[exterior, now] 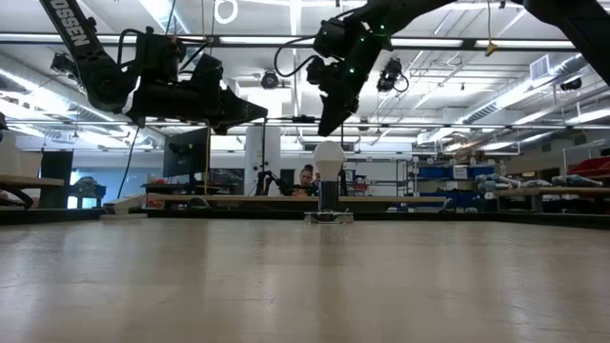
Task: Screw lightbulb
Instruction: Insert the white lightbulb into the silver lamp
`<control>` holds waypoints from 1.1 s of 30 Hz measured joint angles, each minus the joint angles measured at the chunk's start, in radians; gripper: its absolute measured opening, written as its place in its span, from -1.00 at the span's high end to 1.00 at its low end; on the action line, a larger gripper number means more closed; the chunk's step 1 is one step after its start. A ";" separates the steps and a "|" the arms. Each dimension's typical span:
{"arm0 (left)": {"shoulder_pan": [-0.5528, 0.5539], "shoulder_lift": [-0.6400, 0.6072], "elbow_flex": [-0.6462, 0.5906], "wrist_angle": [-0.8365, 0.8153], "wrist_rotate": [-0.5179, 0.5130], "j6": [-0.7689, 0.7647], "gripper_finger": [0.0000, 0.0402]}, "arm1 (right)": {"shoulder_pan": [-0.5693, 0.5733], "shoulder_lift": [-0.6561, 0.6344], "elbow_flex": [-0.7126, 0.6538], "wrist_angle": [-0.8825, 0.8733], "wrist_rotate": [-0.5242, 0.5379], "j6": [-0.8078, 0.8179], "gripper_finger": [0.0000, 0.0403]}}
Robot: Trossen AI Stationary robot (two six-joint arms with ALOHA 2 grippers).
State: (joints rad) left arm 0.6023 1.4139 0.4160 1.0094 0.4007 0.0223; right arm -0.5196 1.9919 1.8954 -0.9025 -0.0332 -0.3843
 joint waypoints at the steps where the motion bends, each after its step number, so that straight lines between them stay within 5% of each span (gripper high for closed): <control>1: 0.000 0.000 0.000 0.000 0.000 0.000 0.97 | -0.001 0.001 0.001 -0.009 -0.015 -0.042 -0.14; 6: 0.000 0.000 0.000 -0.003 0.000 0.000 0.97 | -0.006 0.005 -0.033 -0.011 -0.041 -0.173 -0.14; 14: 0.000 0.000 0.000 -0.004 0.000 0.000 0.97 | -0.006 0.004 -0.058 0.017 0.037 -0.188 -0.25; 33: 0.000 0.000 0.000 -0.007 0.000 0.003 0.97 | -0.044 0.004 -0.060 0.011 -0.039 -0.192 -0.33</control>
State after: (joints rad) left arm 0.6022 1.4136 0.4160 1.0027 0.4007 0.0254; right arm -0.5635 1.9960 1.8357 -0.8911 -0.0726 -0.5758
